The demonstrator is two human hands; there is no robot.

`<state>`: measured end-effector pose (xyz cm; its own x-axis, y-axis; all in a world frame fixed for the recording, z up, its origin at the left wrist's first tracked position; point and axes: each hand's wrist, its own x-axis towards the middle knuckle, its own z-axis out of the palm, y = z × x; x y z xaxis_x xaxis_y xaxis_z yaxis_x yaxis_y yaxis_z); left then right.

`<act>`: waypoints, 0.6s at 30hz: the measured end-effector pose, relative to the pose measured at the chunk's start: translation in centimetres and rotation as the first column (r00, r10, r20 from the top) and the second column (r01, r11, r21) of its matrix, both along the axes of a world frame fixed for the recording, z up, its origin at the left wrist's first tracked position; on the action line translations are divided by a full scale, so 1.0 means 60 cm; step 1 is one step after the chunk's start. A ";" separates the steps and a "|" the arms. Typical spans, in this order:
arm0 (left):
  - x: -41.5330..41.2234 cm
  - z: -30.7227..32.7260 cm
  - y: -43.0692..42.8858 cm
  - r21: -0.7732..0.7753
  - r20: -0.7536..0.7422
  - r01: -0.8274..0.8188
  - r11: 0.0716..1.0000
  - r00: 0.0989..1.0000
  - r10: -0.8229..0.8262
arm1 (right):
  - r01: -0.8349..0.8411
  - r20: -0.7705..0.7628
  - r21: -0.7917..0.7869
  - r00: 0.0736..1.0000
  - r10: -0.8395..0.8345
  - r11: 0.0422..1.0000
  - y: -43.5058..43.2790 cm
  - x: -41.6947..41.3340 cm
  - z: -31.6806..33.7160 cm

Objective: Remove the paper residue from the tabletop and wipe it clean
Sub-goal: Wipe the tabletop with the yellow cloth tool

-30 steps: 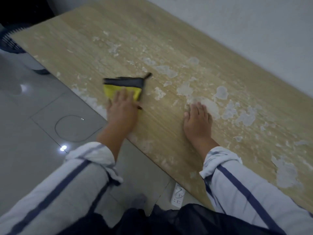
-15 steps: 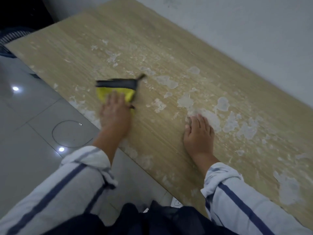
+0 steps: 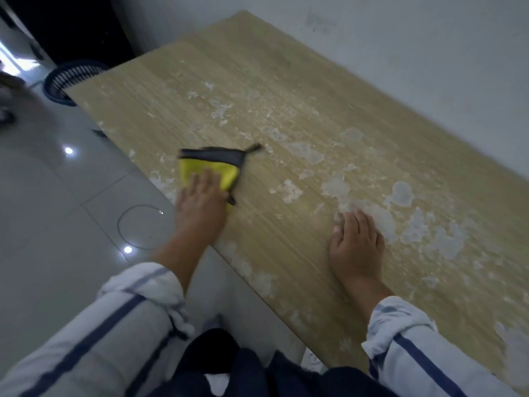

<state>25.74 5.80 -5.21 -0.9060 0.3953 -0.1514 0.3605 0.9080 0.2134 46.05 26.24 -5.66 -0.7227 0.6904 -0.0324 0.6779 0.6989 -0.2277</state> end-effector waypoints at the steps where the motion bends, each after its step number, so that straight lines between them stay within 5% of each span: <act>1: -0.042 0.006 -0.023 -0.029 -0.011 -0.105 0.994 0.994 0.105 | 0.012 0.000 0.003 1.000 -0.012 1.000 -0.002 0.000 0.001; 3: -0.118 0.006 -0.038 -0.049 -0.008 -0.258 0.965 0.966 0.258 | 0.050 -0.013 0.004 0.999 -0.050 0.999 -0.004 -0.019 0.006; 5: -0.144 0.008 -0.007 -0.056 -0.029 -0.220 0.974 0.975 0.218 | 0.062 -0.035 -0.017 0.997 -0.063 0.998 -0.013 -0.073 0.012; 8: -0.087 0.004 0.078 0.117 0.016 0.180 0.977 0.983 -0.183 | -0.003 -0.081 -0.080 0.997 -0.004 0.997 -0.048 -0.202 0.021; 11: -0.054 0.017 0.069 0.124 0.069 0.510 0.851 0.851 -0.520 | -0.039 -0.116 -0.123 0.993 0.025 0.992 -0.080 -0.318 0.030; 13: -0.146 0.009 0.023 0.074 0.019 0.418 0.906 0.907 -0.420 | -0.071 -0.092 -0.125 0.994 0.060 0.990 -0.088 -0.369 0.032; 18: -0.436 0.024 -0.105 0.016 0.033 -0.124 0.992 0.992 0.123 | -0.035 -0.076 -0.142 0.997 0.024 0.989 -0.127 -0.452 0.040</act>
